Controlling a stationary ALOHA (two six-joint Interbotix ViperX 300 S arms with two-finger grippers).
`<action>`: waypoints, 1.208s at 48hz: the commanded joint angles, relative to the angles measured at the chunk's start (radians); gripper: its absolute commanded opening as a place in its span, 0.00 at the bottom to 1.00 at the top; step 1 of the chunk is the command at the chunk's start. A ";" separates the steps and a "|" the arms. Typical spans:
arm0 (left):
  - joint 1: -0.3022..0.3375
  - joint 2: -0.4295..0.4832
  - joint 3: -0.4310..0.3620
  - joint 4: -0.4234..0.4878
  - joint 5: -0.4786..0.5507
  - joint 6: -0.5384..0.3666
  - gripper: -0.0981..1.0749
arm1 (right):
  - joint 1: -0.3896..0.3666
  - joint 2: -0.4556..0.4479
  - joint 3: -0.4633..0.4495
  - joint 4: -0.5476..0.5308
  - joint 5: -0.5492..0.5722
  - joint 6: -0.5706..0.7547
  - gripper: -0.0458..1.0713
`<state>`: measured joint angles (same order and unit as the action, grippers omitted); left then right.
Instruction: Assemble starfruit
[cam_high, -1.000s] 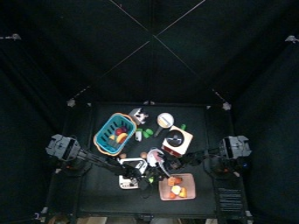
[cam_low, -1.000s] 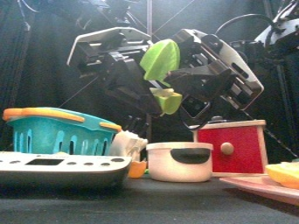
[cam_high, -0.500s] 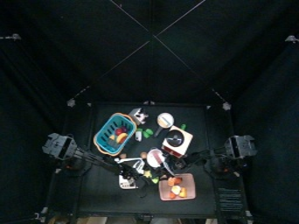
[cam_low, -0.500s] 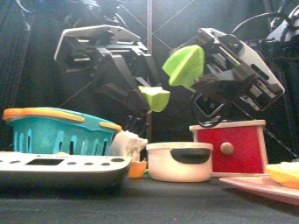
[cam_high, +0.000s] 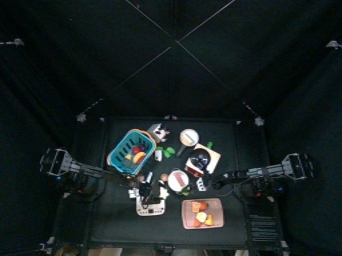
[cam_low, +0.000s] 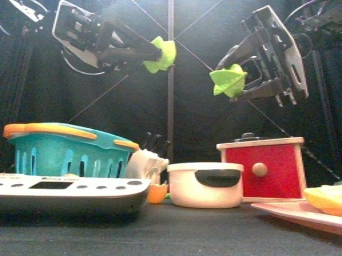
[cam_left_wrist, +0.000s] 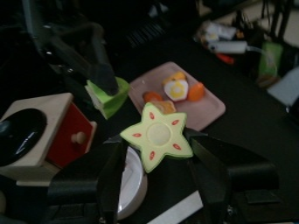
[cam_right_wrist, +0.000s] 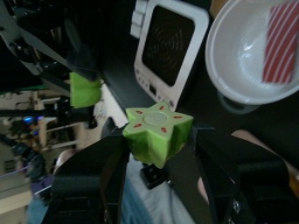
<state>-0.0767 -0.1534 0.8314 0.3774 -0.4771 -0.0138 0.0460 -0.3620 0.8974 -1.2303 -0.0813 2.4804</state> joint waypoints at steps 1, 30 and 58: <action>0.025 -0.020 0.023 -0.069 -0.121 0.000 0.68 | 0.000 -0.023 -0.021 -0.046 0.064 -0.003 0.61; 0.035 -0.133 -0.138 -0.322 0.704 -0.029 0.68 | -0.009 0.029 -0.057 -0.265 0.123 0.002 0.61; 0.049 0.014 -0.423 -0.339 1.193 0.156 0.68 | -0.314 0.253 -0.207 -0.167 -0.595 -0.002 0.61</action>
<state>-0.0307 -0.1549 0.4602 0.0414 0.6918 0.1273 -0.2332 -0.1166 0.7286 -1.3990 -0.6075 2.4820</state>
